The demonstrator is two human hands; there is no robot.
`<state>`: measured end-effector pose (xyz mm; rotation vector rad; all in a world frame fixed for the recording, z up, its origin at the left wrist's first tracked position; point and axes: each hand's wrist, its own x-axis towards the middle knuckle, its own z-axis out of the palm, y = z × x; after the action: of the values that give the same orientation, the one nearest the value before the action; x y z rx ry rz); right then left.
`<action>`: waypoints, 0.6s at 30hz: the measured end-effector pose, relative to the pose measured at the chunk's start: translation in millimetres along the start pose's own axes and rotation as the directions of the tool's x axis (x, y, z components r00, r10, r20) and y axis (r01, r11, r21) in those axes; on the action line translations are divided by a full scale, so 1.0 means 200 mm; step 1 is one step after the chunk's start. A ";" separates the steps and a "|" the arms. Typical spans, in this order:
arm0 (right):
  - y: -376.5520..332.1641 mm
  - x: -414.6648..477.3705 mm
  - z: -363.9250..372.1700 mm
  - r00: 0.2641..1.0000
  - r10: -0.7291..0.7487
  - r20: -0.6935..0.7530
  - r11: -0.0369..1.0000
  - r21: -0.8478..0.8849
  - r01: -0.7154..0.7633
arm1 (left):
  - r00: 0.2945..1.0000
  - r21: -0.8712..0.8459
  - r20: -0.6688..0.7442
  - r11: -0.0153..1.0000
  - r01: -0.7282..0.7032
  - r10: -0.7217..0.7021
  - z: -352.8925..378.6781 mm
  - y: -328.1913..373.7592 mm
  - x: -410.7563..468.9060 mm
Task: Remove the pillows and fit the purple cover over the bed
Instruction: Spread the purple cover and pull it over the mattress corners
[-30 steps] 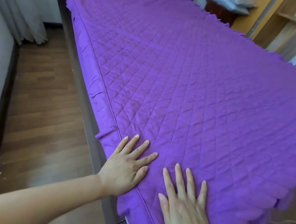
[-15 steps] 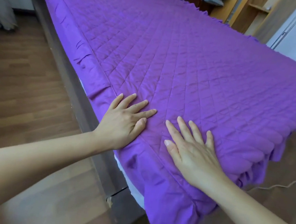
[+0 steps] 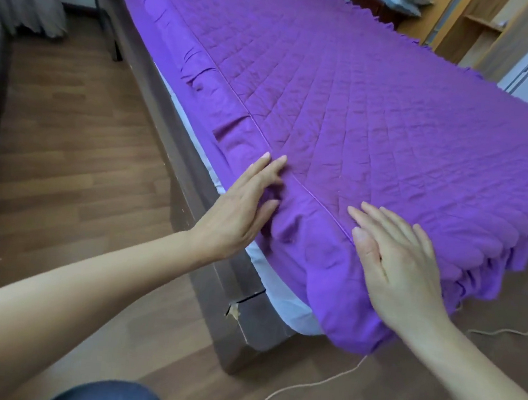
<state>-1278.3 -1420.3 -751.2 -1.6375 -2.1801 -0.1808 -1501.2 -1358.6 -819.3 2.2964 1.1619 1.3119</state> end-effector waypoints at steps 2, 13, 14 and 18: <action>-0.03 -0.12 0.05 0.977 -0.164 -0.138 0.983 -0.110 0.149 | 0.996 0.081 -0.045 0.994 -0.068 0.072 0.03 -0.04 -0.13; -0.09 -0.37 0.39 0.820 -0.570 -0.046 0.555 -0.758 0.343 | 0.932 0.496 -0.122 0.834 -0.242 0.342 0.28 -0.20 -0.40; -0.10 -0.36 0.39 0.824 -0.564 -0.059 0.549 -0.772 0.320 | 0.928 0.508 -0.132 0.828 -0.240 0.349 0.28 -0.20 -0.39; -0.14 -0.30 0.41 0.793 -0.603 -0.088 0.528 -0.790 0.313 | 0.900 0.582 -0.168 0.778 -0.238 0.402 0.27 -0.20 -0.36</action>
<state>-1310.1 -1454.0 -845.9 -1.1025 -2.3119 -1.6110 -1497.8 -1377.1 -915.3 2.9003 1.4338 1.6479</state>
